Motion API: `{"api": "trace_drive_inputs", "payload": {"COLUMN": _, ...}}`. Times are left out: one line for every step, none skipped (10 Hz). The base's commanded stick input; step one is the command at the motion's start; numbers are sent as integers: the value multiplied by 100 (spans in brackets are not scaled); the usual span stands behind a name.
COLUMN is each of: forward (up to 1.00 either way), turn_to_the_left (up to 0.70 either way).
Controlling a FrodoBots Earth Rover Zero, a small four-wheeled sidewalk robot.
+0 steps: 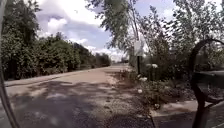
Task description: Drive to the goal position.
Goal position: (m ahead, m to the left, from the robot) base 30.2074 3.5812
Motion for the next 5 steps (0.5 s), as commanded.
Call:
{"api": "trace_drive_inputs", "payload": {"forward": 5, "turn_to_the_left": 0}}
{"api": "trace_drive_inputs", "payload": {"forward": 5, "turn_to_the_left": 0}}
{"api": "trace_drive_inputs", "payload": {"forward": 5, "turn_to_the_left": 0}}
{"api": "trace_drive_inputs", "payload": {"forward": 5, "turn_to_the_left": 0}}
{"api": "trace_drive_inputs", "payload": {"forward": 5, "turn_to_the_left": 0}}
